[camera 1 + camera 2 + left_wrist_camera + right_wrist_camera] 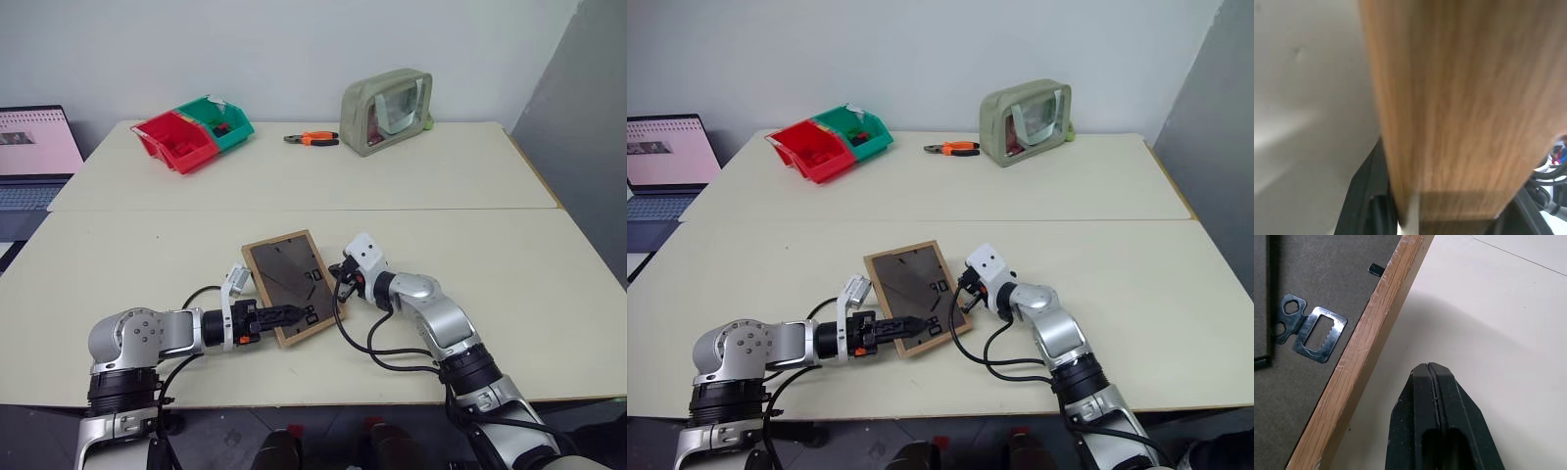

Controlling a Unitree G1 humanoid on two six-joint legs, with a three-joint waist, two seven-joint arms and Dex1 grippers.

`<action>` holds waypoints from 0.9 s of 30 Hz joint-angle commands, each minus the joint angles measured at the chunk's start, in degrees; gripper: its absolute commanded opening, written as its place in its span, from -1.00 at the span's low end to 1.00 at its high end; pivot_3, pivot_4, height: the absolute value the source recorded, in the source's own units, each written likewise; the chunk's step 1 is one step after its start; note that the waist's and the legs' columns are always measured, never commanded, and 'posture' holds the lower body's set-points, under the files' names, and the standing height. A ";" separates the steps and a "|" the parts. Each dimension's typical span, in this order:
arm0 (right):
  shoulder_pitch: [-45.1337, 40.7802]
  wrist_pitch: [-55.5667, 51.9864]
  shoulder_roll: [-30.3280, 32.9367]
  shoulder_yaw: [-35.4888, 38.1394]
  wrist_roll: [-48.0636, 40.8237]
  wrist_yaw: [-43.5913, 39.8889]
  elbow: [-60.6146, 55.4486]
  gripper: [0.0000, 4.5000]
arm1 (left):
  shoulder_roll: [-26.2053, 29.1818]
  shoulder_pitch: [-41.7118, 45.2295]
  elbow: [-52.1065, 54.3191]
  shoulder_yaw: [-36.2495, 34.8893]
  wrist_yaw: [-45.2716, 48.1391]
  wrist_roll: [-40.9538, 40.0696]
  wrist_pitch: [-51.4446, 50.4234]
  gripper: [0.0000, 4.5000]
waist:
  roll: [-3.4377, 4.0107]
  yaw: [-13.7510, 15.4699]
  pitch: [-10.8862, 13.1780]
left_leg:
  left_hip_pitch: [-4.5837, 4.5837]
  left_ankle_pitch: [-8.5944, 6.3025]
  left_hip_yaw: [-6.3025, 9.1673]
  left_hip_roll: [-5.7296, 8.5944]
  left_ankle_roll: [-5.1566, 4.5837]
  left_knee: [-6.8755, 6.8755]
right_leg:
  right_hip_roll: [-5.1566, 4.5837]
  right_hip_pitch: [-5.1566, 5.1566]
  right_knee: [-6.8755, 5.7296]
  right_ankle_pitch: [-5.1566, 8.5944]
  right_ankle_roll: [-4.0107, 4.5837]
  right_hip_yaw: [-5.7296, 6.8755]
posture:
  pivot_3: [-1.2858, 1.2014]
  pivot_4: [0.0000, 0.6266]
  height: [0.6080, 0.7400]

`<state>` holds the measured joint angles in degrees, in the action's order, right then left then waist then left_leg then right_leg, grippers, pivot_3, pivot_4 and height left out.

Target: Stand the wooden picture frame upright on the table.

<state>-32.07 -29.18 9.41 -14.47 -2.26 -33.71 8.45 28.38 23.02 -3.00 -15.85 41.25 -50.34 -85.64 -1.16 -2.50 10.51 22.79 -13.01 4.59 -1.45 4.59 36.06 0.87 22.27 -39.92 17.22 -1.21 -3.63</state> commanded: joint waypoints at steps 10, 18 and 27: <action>-8.26 -11.32 14.92 10.50 -19.24 -20.08 -13.77 -0.15 | 18.83 11.50 -1.41 13.90 18.90 10.98 23.76 -0.43 | -0.07 -0.41 0.26 | 0.06 -0.01 -0.06 0.11 0.01 -0.10 | 0.08 0.09 0.09 0.02 0.04 0.03 | 0.03 -0.52 1.00; -16.48 -14.89 11.39 9.45 -26.44 -22.94 -13.24 0.62 | 20.82 16.55 -4.69 21.84 28.34 19.67 37.25 -0.43 | -0.07 -0.78 0.28 | 0.21 -0.03 -0.09 0.06 -0.02 -0.17 | 0.13 0.21 0.26 0.02 0.18 0.04 | 0.03 -0.52 1.00; -20.06 -8.91 1.14 4.21 -22.94 -18.48 -6.51 0.95 | 19.08 20.64 -8.66 22.26 30.77 22.64 40.37 -0.43 | -0.08 -0.83 0.28 | 1.03 -0.01 -0.05 0.00 -0.01 0.02 | 0.13 1.14 -0.11 0.00 0.19 0.06 | 0.03 -0.52 1.00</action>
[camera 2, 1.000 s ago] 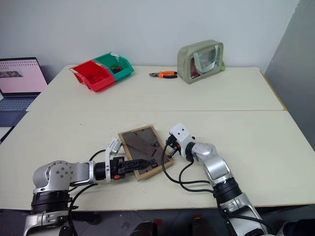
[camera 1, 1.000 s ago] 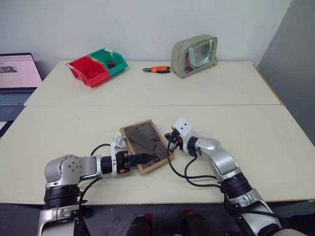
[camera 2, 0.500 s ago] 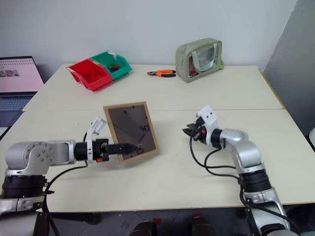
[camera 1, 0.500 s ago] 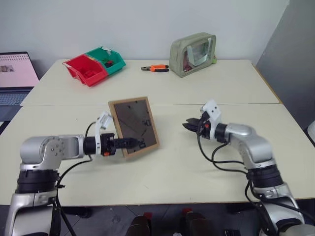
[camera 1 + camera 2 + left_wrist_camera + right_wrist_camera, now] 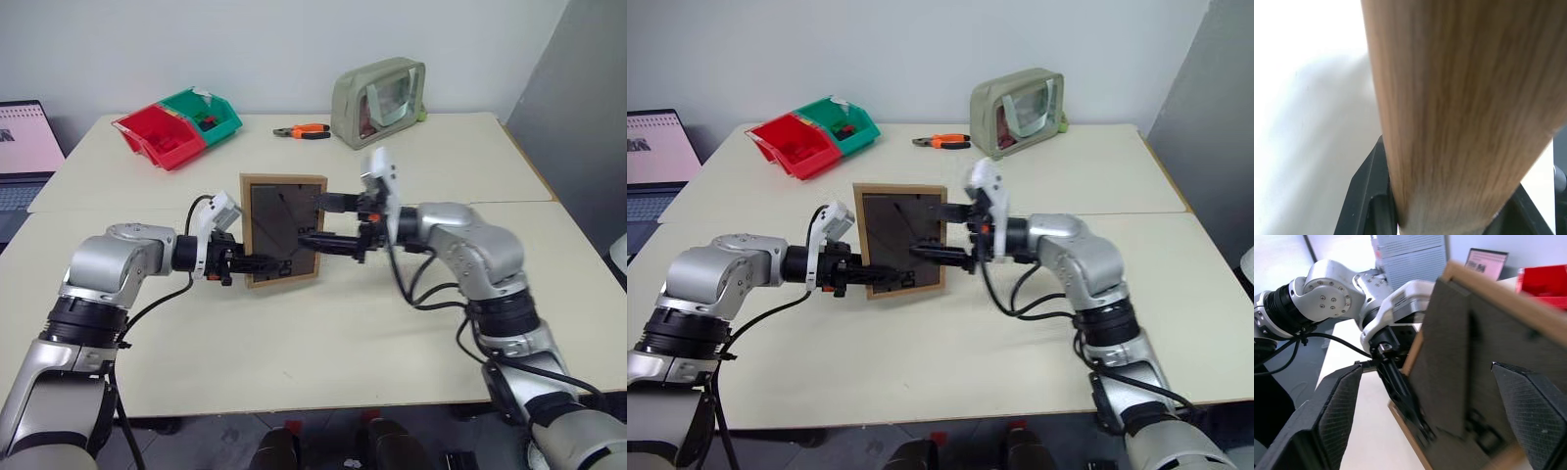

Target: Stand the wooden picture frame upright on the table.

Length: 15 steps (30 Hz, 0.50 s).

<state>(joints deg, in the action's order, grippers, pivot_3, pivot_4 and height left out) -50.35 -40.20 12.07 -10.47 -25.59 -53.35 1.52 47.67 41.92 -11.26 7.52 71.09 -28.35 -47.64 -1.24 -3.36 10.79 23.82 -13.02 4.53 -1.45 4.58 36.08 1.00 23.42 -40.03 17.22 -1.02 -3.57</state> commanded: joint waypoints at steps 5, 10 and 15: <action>-1.28 2.25 -4.67 -0.16 -0.35 2.41 1.52 0.95 | -1.37 2.45 0.05 -1.45 1.35 0.57 1.38 -0.43 | 0.00 0.06 0.00 | 0.03 0.00 0.01 -0.02 0.00 0.00 | -0.03 0.00 0.01 0.00 0.00 0.01 | 0.03 -0.52 1.00; 0.89 -2.48 -2.26 0.20 -4.55 -0.60 -3.83 0.95 | -1.15 1.69 -0.13 -1.83 1.97 0.90 1.30 -0.43 | 0.00 0.07 0.00 | 0.03 0.00 0.03 -0.03 0.00 0.01 | -0.03 0.00 0.00 0.00 0.00 0.02 | 0.03 -0.52 1.00; 3.16 -5.72 2.16 -0.22 -7.09 -2.84 -9.01 0.95 | -0.46 0.43 -0.06 -2.10 2.79 0.80 1.04 -0.43 | 0.00 0.08 0.00 | 0.03 0.00 0.05 -0.04 0.00 0.02 | -0.04 0.00 -0.01 0.00 0.00 0.04 | 0.03 -0.52 1.00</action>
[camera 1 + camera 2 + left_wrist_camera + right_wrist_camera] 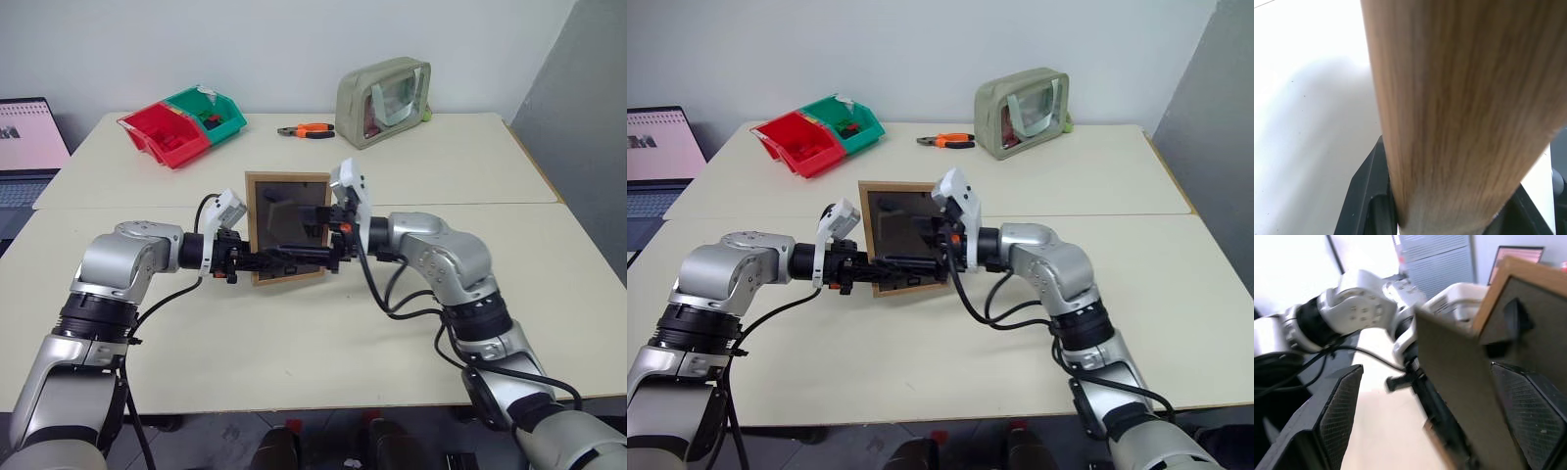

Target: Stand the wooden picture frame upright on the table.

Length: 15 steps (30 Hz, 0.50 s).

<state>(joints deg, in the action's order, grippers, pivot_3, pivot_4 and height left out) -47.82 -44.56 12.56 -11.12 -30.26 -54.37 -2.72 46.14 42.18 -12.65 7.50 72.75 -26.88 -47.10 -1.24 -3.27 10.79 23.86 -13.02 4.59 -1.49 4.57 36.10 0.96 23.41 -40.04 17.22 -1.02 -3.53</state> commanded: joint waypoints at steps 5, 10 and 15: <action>2.19 -2.46 4.84 0.35 -2.97 -2.30 -7.11 0.95 | 0.46 -0.68 1.69 -2.36 0.95 -1.00 0.16 -0.43 | 0.00 -0.12 0.00 | -0.01 0.00 0.00 0.01 -0.01 0.01 | 0.01 0.00 -0.04 0.00 0.00 0.00 | 0.03 -0.52 1.00; 5.05 0.83 12.44 1.99 -0.19 -3.19 -8.44 0.95 | 0.00 -1.88 3.54 -3.07 1.16 -3.31 -3.23 -0.43 | 0.00 -0.02 0.00 | 0.00 0.00 0.01 0.01 -0.01 0.02 | 0.01 -0.01 -0.03 0.00 0.00 0.02 | 0.03 -0.52 1.00; 12.02 22.67 24.28 0.89 11.47 -8.32 -6.58 0.95 | 0.02 -3.75 6.47 -6.51 0.39 -10.06 -13.70 -0.43 | -0.01 0.28 0.00 | 0.04 0.00 -0.01 0.07 -0.02 0.06 | 0.01 -0.02 0.01 0.01 -0.03 0.02 | 0.03 -0.52 1.00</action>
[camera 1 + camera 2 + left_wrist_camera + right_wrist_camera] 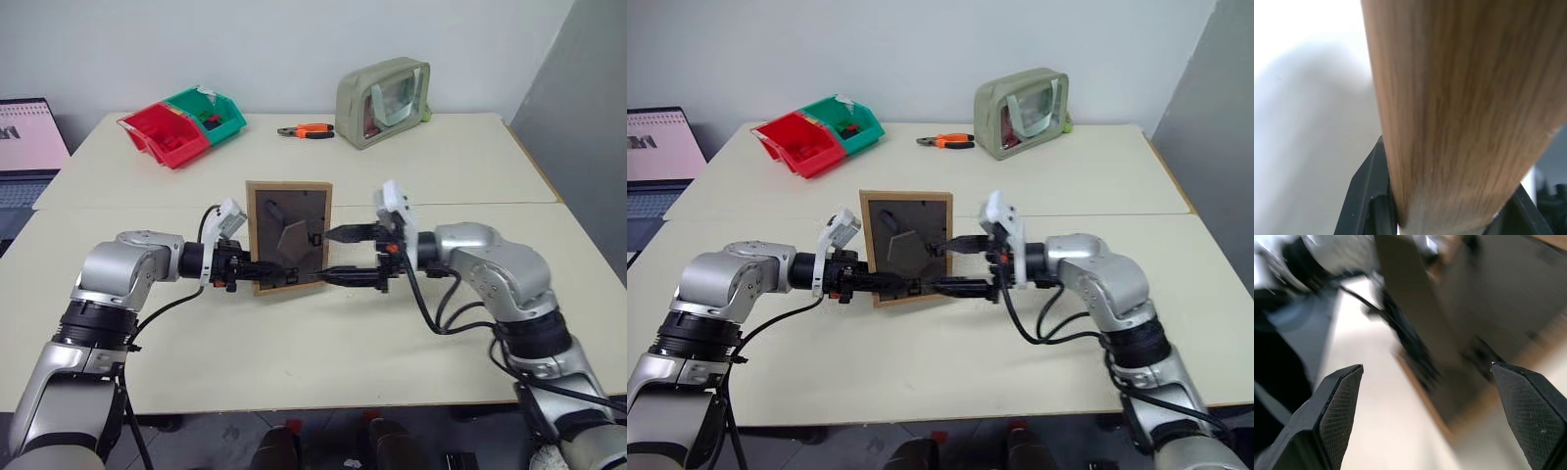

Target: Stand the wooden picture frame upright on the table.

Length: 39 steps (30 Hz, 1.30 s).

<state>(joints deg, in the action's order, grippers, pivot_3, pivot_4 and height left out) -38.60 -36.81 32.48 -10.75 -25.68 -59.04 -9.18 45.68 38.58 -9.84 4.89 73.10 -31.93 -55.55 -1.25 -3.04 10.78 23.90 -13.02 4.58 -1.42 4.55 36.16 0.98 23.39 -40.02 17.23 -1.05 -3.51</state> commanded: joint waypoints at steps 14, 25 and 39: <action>-6.43 107.97 1.68 0.31 59.21 39.90 36.69 0.95 | -1.23 -3.12 8.92 -9.49 -11.32 -33.85 -36.95 -0.43 | -0.05 -1.73 0.01 | -0.23 0.13 -0.10 -0.06 0.23 0.27 | 0.16 0.00 -0.58 0.02 0.06 -0.23 | 0.03 -0.52 1.00; -12.61 113.45 -1.52 -5.35 68.40 49.08 40.56 0.73 | 0.39 -7.24 12.29 -8.40 -19.28 -44.90 -36.95 -0.43 | -0.06 -1.66 0.00 | -0.43 0.07 0.01 0.00 0.13 0.74 | 0.05 -0.23 -0.99 0.05 0.11 -0.35 | 0.03 -0.52 1.00; -12.54 112.10 -1.95 -6.05 69.83 51.76 35.69 -0.31 | 0.05 -9.21 12.77 -9.06 -20.47 -44.94 -36.92 -0.43 | -0.06 -1.65 0.00 | -0.46 0.03 -0.01 0.08 0.06 0.74 | 0.04 -0.23 -1.02 0.05 0.11 -0.38 | 0.03 -0.52 1.00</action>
<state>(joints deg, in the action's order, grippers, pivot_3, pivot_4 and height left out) -50.58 75.57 31.47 -17.11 46.70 -9.12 29.01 45.58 29.12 0.87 -2.96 53.01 -76.51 -92.27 -1.31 -4.69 10.78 23.43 -12.99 4.57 -1.34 4.61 36.90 1.02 23.16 -41.05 17.28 -0.94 -3.89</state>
